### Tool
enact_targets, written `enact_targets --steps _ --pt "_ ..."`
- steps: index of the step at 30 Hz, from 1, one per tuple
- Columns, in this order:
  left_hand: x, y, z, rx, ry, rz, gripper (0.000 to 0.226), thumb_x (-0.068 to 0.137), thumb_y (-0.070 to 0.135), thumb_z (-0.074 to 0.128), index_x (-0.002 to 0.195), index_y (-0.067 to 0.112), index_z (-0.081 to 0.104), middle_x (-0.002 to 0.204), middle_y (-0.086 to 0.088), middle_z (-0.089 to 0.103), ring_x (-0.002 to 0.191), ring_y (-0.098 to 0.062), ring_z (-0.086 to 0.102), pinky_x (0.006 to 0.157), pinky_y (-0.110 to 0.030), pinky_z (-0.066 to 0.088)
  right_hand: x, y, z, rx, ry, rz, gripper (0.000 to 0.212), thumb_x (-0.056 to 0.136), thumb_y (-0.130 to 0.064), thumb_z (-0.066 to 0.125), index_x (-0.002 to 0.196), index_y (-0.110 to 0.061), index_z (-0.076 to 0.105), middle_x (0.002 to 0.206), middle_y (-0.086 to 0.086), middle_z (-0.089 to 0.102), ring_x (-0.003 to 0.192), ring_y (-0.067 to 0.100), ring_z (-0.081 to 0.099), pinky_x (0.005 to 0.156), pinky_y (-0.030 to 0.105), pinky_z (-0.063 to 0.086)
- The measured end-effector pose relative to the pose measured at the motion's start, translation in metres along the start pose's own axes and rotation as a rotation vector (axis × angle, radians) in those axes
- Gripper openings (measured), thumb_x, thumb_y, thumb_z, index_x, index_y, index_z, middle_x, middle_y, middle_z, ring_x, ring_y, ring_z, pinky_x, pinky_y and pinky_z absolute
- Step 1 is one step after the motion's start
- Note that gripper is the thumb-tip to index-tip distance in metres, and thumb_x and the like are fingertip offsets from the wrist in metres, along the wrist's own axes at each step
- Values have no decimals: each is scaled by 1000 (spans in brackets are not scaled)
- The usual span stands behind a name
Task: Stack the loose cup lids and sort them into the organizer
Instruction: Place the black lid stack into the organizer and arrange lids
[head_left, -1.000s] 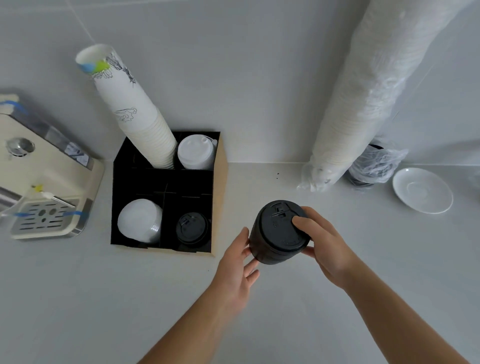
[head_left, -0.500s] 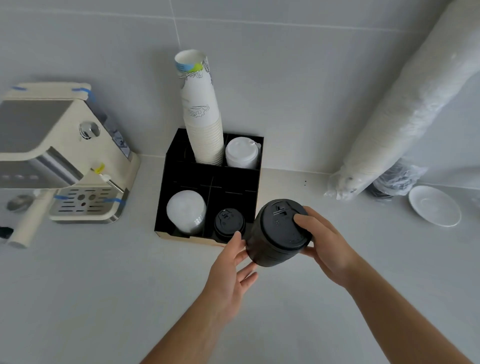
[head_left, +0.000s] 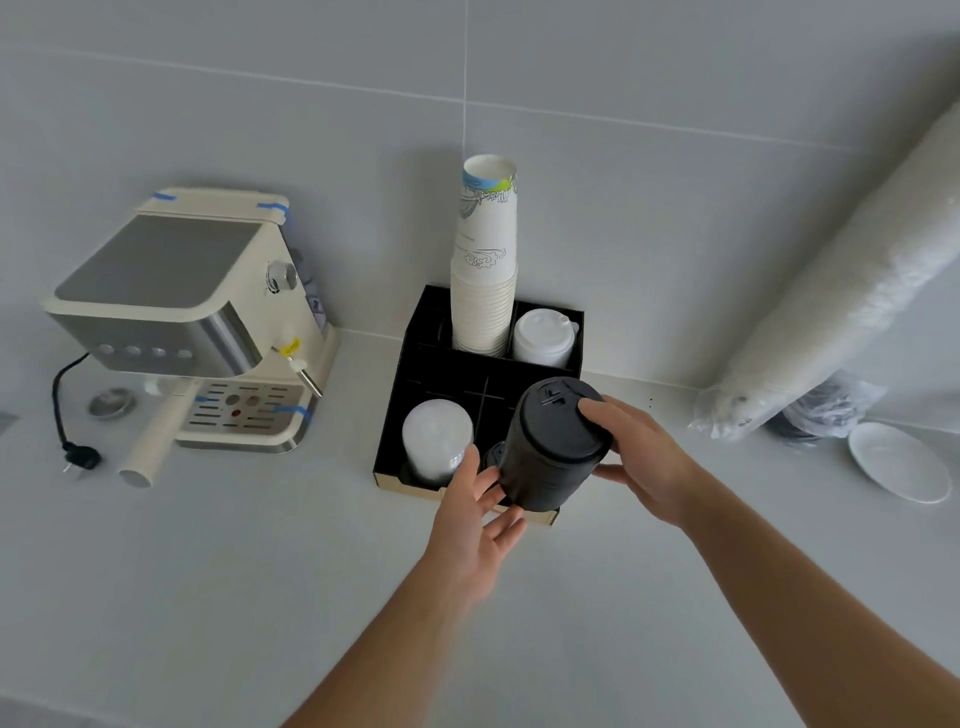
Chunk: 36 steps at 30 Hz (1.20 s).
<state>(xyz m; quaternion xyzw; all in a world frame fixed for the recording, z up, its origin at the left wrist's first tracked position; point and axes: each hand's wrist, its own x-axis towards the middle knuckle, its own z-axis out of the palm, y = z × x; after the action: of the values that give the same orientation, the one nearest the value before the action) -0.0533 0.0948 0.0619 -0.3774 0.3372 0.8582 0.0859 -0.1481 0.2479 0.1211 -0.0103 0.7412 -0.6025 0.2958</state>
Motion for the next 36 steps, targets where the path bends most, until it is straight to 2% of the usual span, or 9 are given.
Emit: enact_targets --steps 8,13,19,24,29,33,36 --pt "21 13 -3 -90 21 26 73 90 59 51 140 7 47 143 -14 46 134 -37 43 112 -45 37 30 -12 13 -34 -6 30 23 94 -37 58 108 -28 73 118 -4 72 107 15 63 100 42 49" --pt "34 14 3 -83 32 29 76 90 58 51 145 7 41 154 -16 37 142 -33 35 115 -44 34 50 -11 11 -42 -17 45 26 93 -39 57 113 -31 71 121 -6 71 118 17 62 103 41 48" --pt "48 15 8 -62 54 51 78 91 57 50 147 6 35 156 -15 33 145 -28 30 116 -42 31 68 -9 8 -35 -60 72 23 96 -36 55 113 -30 70 117 -9 72 112 13 63 90 33 47" --pt "61 17 10 7 107 51 75 90 57 52 146 9 40 154 -13 36 143 -26 34 116 -41 32 84 -7 9 -48 -84 84 18 96 -36 54 103 -30 70 110 -9 72 103 11 62 88 33 47" --pt "66 14 8 53 98 11 71 89 58 53 145 15 42 153 -9 39 143 -24 33 115 -40 31 95 7 12 -102 -84 96 17 96 -34 55 100 -27 71 109 -5 73 102 13 64 95 33 48" --pt "71 15 8 95 92 -8 74 86 61 54 146 19 40 154 -4 38 144 -22 31 116 -38 31 97 15 13 -148 -74 26 20 98 -29 55 102 -36 73 110 -9 76 108 11 67 103 34 49" --pt "75 16 9 146 79 1 74 85 64 54 146 24 39 155 -2 36 145 -20 30 118 -38 29 97 19 11 -208 -57 -18 21 97 -33 55 107 -39 73 110 -11 76 110 11 67 105 37 49"
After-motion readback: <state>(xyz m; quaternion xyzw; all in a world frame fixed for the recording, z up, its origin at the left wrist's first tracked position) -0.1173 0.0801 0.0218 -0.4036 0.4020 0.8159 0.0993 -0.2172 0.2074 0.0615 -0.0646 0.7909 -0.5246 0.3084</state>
